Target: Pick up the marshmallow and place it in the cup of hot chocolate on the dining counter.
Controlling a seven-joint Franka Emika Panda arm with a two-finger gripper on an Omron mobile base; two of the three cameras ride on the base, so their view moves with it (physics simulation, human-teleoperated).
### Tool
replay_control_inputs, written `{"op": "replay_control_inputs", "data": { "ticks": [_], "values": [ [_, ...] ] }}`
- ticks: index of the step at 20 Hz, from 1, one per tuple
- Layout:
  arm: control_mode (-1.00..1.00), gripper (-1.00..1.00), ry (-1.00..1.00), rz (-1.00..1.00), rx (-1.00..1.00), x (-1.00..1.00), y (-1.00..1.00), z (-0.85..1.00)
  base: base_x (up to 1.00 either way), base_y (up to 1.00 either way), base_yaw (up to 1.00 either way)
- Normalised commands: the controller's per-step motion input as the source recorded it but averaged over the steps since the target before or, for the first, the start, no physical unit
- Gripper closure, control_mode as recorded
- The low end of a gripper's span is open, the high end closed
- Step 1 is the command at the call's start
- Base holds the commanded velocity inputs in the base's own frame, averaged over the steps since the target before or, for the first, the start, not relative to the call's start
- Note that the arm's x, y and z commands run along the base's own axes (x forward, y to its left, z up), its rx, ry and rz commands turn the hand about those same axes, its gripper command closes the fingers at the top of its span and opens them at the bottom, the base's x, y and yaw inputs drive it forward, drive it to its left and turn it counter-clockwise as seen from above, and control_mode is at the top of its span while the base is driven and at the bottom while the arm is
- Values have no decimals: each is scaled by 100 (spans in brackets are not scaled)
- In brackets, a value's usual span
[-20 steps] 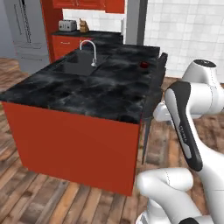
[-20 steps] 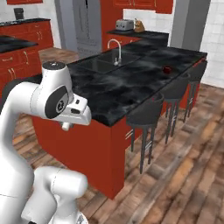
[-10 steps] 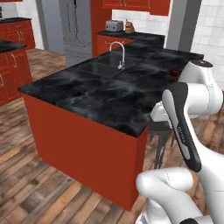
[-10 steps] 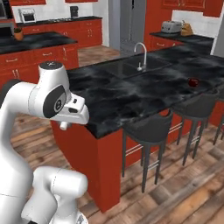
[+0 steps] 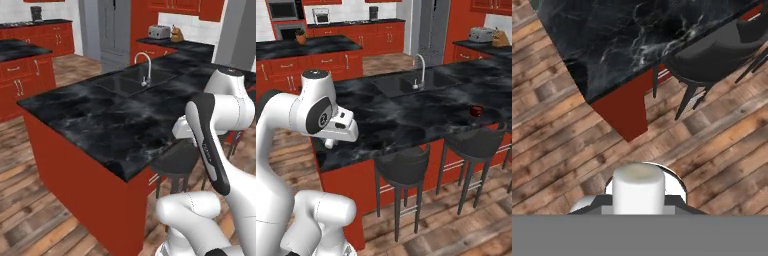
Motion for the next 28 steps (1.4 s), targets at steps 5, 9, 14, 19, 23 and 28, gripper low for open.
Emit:
{"op": "replay_control_inputs", "data": {
  "ticks": [5, 9, 14, 19, 23, 28],
  "values": [
    [100, 100, 0, 0, 0, 0, 0, 0, 26, -100, 42],
    [100, 100, 0, 0, 0, 0, 0, 0, 6, -100, 33],
    [100, 100, 0, 0, 0, 0, 0, 0, 0, -100, 25],
    [100, 100, 0, 0, 0, 0, 0, 0, 5, -100, 22],
    [100, 100, 0, 0, 0, 0, 0, 0, 4, -100, 20],
    [100, 100, 0, 0, 0, 0, 0, 0, 7, -100, 19]
  ]
}}
